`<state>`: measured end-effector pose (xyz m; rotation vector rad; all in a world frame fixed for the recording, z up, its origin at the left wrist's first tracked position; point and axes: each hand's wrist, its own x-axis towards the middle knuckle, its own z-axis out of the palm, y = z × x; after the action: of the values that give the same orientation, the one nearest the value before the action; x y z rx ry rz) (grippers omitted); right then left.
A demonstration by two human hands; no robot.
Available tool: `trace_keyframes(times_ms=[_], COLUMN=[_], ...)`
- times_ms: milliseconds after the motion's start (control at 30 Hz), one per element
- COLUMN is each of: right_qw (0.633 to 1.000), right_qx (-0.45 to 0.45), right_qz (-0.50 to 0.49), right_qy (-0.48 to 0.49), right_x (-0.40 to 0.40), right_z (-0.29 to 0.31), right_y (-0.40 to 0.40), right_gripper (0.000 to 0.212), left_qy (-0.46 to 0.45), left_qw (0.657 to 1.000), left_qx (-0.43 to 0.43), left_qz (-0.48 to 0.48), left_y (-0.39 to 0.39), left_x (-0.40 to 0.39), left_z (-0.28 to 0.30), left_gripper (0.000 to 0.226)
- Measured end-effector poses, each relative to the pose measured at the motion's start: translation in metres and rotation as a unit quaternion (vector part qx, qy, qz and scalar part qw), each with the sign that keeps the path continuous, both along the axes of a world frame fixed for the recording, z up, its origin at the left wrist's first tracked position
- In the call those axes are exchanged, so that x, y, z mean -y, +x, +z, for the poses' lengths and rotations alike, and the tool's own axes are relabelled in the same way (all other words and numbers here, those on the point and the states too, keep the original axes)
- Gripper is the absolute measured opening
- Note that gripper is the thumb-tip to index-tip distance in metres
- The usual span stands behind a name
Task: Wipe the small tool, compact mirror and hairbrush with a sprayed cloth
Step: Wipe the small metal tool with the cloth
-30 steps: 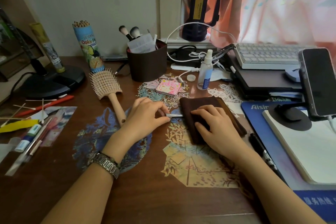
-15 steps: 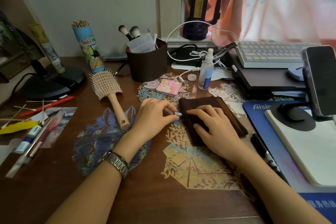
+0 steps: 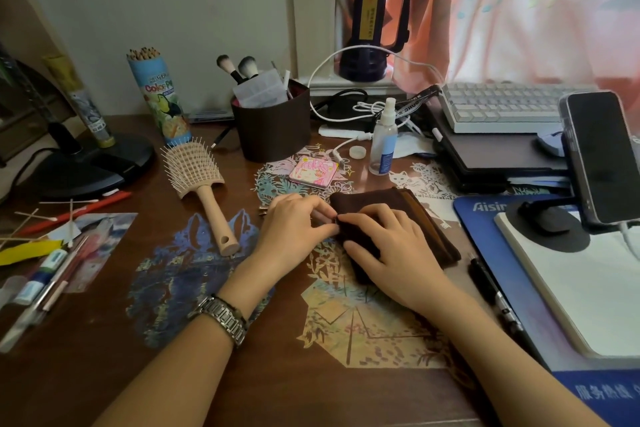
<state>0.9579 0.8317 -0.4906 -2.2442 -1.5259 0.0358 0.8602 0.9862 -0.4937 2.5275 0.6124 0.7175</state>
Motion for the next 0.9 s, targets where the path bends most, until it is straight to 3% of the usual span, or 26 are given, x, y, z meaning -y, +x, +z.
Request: trace_keyframes(times_ms=[400,700,900], right_qw=[1.000,1.000,1.000], right_qx=[0.003,0.002,0.002], right_qz=[-0.015,-0.018,-0.020], right_qy=[-0.021,-0.023,-0.020], right_x=[0.003,0.002,0.003], right_z=[-0.001,0.000,0.000], right_y=[0.005,0.005,0.004], right_gripper=[0.044,0.043,0.043], left_qy=[0.008,0.119,0.138], left_qw=[0.999,0.983,0.977], left_qx=[-0.049,-0.109,-0.122], left_qz=[-0.013,0.084,0.107], left_y=[-0.018,-0.042,-0.055], left_x=[-0.017,-0.034,-0.041], left_z=[0.008,0.016,0.025], left_gripper=[0.016,0.018,0.018])
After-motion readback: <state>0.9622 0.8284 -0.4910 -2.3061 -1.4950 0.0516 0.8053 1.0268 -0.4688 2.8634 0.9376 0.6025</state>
